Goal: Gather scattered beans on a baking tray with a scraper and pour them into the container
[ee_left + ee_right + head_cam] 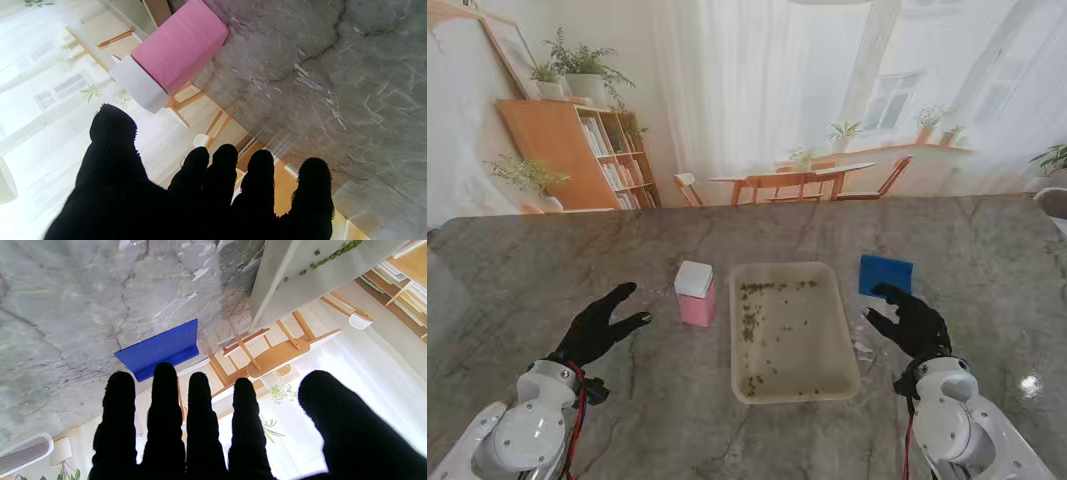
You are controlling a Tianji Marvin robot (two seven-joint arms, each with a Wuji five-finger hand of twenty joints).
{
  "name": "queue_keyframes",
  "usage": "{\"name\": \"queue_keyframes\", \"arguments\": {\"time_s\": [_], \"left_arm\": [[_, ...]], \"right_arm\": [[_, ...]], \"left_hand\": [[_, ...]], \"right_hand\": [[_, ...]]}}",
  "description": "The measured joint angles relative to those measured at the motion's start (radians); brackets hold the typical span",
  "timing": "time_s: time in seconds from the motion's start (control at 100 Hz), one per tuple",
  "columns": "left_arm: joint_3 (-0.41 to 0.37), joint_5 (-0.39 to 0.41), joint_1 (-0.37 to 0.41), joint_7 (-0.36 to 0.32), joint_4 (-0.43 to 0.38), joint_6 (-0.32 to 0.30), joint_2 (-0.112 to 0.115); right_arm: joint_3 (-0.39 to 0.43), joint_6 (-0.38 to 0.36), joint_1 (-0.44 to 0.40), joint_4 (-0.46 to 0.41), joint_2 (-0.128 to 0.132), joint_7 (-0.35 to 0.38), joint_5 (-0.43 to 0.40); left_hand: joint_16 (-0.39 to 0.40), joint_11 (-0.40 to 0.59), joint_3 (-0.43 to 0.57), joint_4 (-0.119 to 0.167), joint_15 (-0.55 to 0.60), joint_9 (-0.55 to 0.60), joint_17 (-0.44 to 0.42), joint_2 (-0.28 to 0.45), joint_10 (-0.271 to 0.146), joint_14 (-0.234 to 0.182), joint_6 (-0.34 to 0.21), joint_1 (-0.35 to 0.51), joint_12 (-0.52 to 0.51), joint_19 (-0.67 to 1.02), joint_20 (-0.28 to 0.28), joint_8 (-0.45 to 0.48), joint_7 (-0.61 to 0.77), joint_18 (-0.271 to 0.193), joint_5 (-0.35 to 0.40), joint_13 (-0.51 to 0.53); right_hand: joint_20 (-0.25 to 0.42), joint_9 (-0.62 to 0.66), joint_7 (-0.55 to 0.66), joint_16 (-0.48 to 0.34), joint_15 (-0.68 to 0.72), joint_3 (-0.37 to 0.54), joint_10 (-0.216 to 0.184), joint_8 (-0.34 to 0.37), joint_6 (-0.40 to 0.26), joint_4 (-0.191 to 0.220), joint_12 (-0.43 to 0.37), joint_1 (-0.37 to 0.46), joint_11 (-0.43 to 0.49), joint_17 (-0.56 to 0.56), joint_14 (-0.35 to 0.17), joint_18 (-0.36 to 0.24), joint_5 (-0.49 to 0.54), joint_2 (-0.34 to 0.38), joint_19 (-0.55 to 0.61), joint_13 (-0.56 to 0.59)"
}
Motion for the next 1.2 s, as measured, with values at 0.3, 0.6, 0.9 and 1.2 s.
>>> {"name": "queue_keyframes", "arguments": {"time_s": [0.3, 0.6, 0.9, 1.2], "left_arm": [[-0.001, -0.001, 0.001, -0.010, -0.001, -0.004, 0.002], [-0.001, 0.013, 0.005, 0.001, -0.002, -0.018, 0.002], [0.003, 0.043, -0.022, -0.034, 0.026, -0.016, 0.011], [0.039, 0.026, -0.115, -0.130, 0.130, -0.003, 0.027]], "right_arm": [[-0.005, -0.005, 0.004, 0.004, 0.000, -0.001, 0.011], [-0.020, -0.010, 0.024, 0.019, -0.001, -0.002, 0.023], [-0.025, -0.015, 0.030, 0.017, -0.001, 0.011, 0.022], [-0.028, -0.020, 0.031, 0.016, -0.001, 0.012, 0.034]], "left_hand": [[0.000, 0.000, 0.000, 0.000, 0.000, 0.000, 0.000, 0.000, 0.000, 0.000, 0.000, 0.000, 0.000, 0.000, 0.000, 0.000, 0.000, 0.000, 0.000, 0.000], [0.000, 0.000, 0.000, 0.000, 0.000, 0.000, 0.000, 0.000, 0.000, 0.000, 0.000, 0.000, 0.000, 0.000, 0.000, 0.000, 0.000, 0.000, 0.000, 0.000], [0.000, 0.000, 0.000, 0.000, 0.000, 0.000, 0.000, -0.023, -0.001, -0.011, -0.001, 0.002, 0.000, 0.000, 0.000, 0.049, 0.025, -0.017, 0.048, -0.001], [0.000, 0.000, -0.001, 0.000, -0.006, -0.005, -0.012, -0.035, -0.001, -0.018, 0.000, 0.003, 0.001, 0.000, 0.000, 0.101, 0.025, -0.042, 0.050, -0.035]], "right_hand": [[0.000, 0.001, 0.000, 0.000, 0.007, -0.021, 0.001, 0.000, 0.000, 0.000, 0.000, 0.000, 0.000, 0.000, 0.001, 0.000, 0.000, 0.001, 0.000, 0.000], [0.000, 0.002, 0.000, 0.000, 0.007, -0.021, 0.001, 0.000, 0.001, 0.000, 0.000, 0.000, 0.000, 0.000, 0.001, 0.000, 0.000, 0.001, 0.000, 0.000], [0.009, 0.029, 0.000, 0.000, 0.008, -0.021, 0.007, 0.000, 0.001, 0.000, 0.002, 0.000, 0.001, 0.000, 0.001, 0.001, 0.001, 0.001, 0.000, 0.000], [0.010, 0.054, 0.004, 0.000, 0.013, -0.021, 0.013, 0.000, 0.016, 0.000, 0.002, 0.000, 0.002, 0.006, 0.001, 0.002, 0.028, 0.001, 0.005, 0.016]]}}
